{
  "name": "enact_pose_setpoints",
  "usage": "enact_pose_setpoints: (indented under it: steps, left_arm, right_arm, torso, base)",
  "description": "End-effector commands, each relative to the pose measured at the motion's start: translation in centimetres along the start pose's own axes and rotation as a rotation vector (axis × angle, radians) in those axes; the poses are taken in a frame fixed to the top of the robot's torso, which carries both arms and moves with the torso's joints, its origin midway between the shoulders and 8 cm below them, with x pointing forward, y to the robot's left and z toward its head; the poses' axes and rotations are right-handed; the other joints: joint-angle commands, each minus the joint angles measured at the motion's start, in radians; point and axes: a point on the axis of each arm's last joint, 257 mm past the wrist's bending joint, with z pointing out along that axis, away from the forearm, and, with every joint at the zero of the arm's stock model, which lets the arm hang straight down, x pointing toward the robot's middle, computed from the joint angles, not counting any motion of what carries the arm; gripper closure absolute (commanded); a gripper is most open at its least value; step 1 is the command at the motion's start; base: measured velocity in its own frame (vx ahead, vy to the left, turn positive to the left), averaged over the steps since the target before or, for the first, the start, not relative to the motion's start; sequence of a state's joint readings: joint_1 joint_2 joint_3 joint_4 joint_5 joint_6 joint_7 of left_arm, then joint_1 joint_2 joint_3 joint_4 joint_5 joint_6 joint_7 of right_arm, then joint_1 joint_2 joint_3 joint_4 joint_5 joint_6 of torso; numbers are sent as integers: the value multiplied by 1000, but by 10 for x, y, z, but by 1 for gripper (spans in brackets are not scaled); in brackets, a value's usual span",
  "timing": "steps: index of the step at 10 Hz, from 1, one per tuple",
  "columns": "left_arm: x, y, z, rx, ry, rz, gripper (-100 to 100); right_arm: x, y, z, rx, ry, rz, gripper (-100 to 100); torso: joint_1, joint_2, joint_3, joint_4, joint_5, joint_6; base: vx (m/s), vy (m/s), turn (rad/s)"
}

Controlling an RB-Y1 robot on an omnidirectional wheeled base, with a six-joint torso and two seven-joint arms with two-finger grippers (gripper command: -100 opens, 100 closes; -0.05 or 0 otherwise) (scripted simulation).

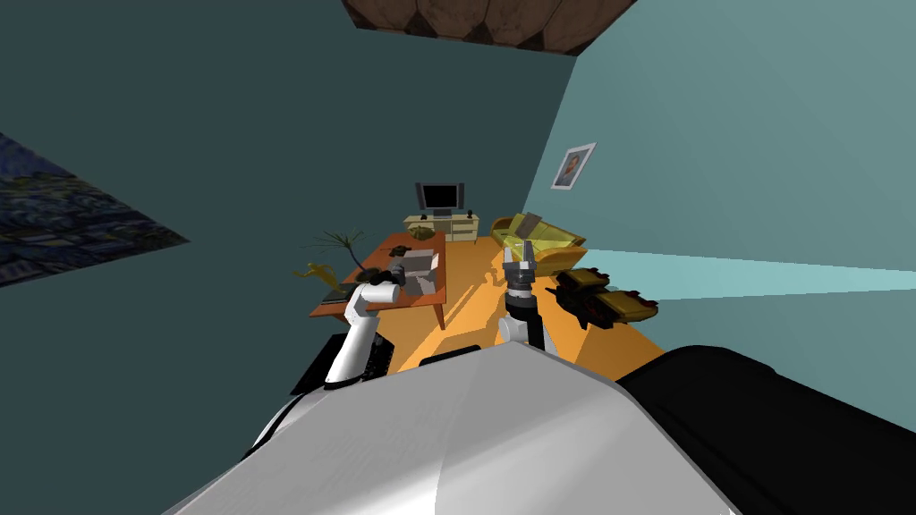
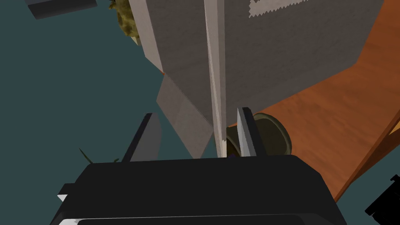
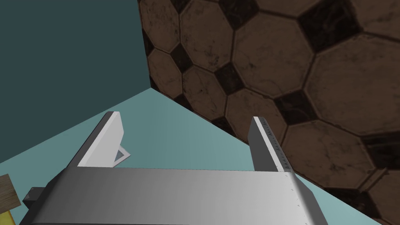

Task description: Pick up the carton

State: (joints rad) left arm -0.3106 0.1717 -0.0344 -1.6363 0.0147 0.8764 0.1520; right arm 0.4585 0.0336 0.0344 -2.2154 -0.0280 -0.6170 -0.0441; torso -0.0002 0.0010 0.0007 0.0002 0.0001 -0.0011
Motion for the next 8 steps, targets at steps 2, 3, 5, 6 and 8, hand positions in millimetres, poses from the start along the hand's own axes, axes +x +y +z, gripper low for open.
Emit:
enact_pose_setpoints:
  steps: [2,3,5,6,8]
  left_arm:
    - [0,1,0,-2,0,-1,100]
    - [1,-7,-1,18,2,-1,100]
    - [1,-7,-1,16,2,-1,0]
    - [14,15,-10,-21,11,22,100]
    - [23,22,-20,-21,19,32,100]
  right_arm:
    - [0,0,0,0,0,0,0]
    - [0,0,0,0,0,0,0]
    - [0,0,0,0,0,0,0]
    - [0,0,0,0,0,0,0]
    - [0,0,0,0,0,0,0]
  torso:
    - [0,0,0,1,-1,0]
    - [-1,-2,-3,-4,-1,0]
    - [0,-4,-4,-4,0,0]
    - [0,-4,-4,-5,0,0]
    - [3,-8,-9,-11,2,-2]
  base:
    - [2,-1,1]
    - [0,0,0]
    - [0,0,0]
    - [99,8,161]
    - [89,21,91]
